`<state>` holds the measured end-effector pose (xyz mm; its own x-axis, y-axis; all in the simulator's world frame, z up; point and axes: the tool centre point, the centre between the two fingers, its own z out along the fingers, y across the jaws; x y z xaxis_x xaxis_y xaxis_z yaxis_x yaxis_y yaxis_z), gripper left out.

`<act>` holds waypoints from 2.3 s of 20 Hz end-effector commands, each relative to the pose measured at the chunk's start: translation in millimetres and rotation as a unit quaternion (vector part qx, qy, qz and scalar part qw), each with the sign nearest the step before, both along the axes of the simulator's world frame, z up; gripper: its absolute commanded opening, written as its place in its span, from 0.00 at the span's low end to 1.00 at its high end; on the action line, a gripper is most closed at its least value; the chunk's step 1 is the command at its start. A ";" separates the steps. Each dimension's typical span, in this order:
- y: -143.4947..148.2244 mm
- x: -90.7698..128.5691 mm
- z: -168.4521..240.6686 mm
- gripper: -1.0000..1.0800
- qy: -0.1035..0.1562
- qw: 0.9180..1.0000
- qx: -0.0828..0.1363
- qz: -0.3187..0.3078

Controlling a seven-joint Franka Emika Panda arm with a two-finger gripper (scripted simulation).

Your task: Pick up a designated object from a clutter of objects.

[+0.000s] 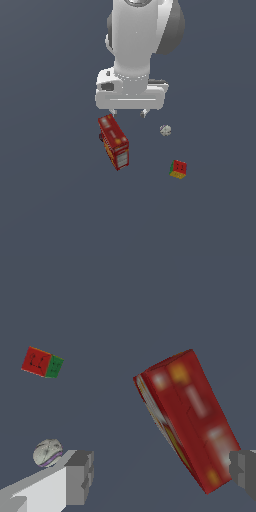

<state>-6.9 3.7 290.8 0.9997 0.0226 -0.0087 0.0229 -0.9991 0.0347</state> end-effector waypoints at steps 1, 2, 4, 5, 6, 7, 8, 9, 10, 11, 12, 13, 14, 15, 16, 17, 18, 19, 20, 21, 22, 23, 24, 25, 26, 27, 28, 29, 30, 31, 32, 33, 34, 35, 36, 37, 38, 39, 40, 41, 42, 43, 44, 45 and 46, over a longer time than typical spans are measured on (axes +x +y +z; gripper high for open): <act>14.1 -1.8 -14.4 0.96 0.000 1.000 -0.001 0.010; 20.8 -2.9 -21.1 0.96 0.000 1.000 -0.002 0.014; 35.5 -6.1 -36.0 0.96 -0.001 1.000 -0.003 0.024; 43.6 -8.2 -44.1 0.96 -0.001 1.000 -0.004 0.030; 52.1 -10.8 -52.6 0.96 -0.001 0.999 -0.004 0.036; 61.1 -13.9 -61.5 0.96 -0.001 0.999 -0.004 0.043; 70.5 -17.6 -70.8 0.96 -0.002 0.999 -0.004 0.050; 80.1 -21.7 -80.2 0.96 -0.002 0.998 -0.004 0.057; 89.5 -26.2 -89.5 0.96 -0.002 0.998 -0.004 0.064; 98.9 -31.2 -98.6 0.96 -0.002 0.997 -0.004 0.071; 108.1 -36.5 -107.6 0.96 -0.002 0.997 -0.003 0.078; 117.2 -42.3 -116.4 0.96 -0.003 0.996 -0.002 0.085; 126.2 -48.4 -125.1 0.96 -0.003 0.996 -0.001 0.092; 134.9 -54.8 -133.6 0.96 -0.003 0.995 0.000 0.099; 143.2 -61.4 -141.5 0.96 -0.003 0.994 0.001 0.106; 150.8 -67.8 -148.9 0.96 -0.003 0.994 0.002 0.113; 157.9 -74.2 -155.8 0.96 -0.003 0.993 0.003 0.119; 164.4 -80.4 -162.1 0.96 -0.003 0.992 0.005 0.125; 170.3 -86.4 -167.9 0.96 -0.003 0.991 0.006 0.130; 175.8 -92.2 -173.2 0.96 -0.003 0.991 0.008 0.135; 180.7 -97.6 -178.0 0.96 -0.003 0.990 0.009 0.140; 185.2 -102.8 -182.3 0.96 -0.002 0.990 0.010 0.144; 189.2 -107.6 -186.3 0.96 -0.002 0.989 0.011 0.148; 192.8 -112.0 -189.7 0.96 -0.002 0.988 0.013 0.151; 196.0 -116.0 -192.8 0.96 -0.002 0.988 0.014 0.154; 198.7 -119.6 -195.5 0.96 -0.002 0.988 0.015 0.157; 201.0 -122.8 -197.8 0.96 -0.002 0.987 0.015 0.159; 203.0 -125.5 -199.8 0.96 -0.001 0.987 0.016 0.161; 204.6 -127.7 -201.3 0.96 -0.001 0.986 0.017 0.163; 205.8 -129.4 -202.5 0.96 -0.001 0.986 0.017 0.164; 206.7 -130.7 -203.4 0.96 -0.001 0.986 0.018 0.165; 207.2 -131.4 -203.9 0.96 -0.001 0.986 0.018 0.166; 207.3 -131.6 -204.1 0.96 -0.001 0.986 0.018 0.166; 206.6 -130.6 -203.3 0.96 -0.001 0.986 0.017 0.165; 206.6 -130.6 -203.5 0.96 -0.001 0.986 0.017 0.165; 206.5 -130.7 -204.3 0.96 -0.001 0.986 0.017 0.165; 206.5 -130.8 -205.5 0.96 -0.001 0.986 0.017 0.165; 206.5 -130.9 -207.2 0.96 -0.001 0.986 0.017 0.165; 206.5 -131.0 -209.3 0.96 -0.001 0.986 0.017 0.165; 206.6 -131.3 -211.9 0.96 -0.001 0.986 0.018 0.165; 206.6 -131.4 -215.0 0.96 -0.001 0.986 0.018 0.165; 206.8 -131.6 -218.5 0.96 -0.001 0.986 0.018 0.166; 206.8 -131.8 -222.5 0.96 -0.001 0.986 0.018 0.166; 206.8 -131.9 -227.0 0.96 -0.001 0.986 0.018 0.166; 206.9 -132.1 -231.7 0.96 -0.001 0.986 0.018 0.166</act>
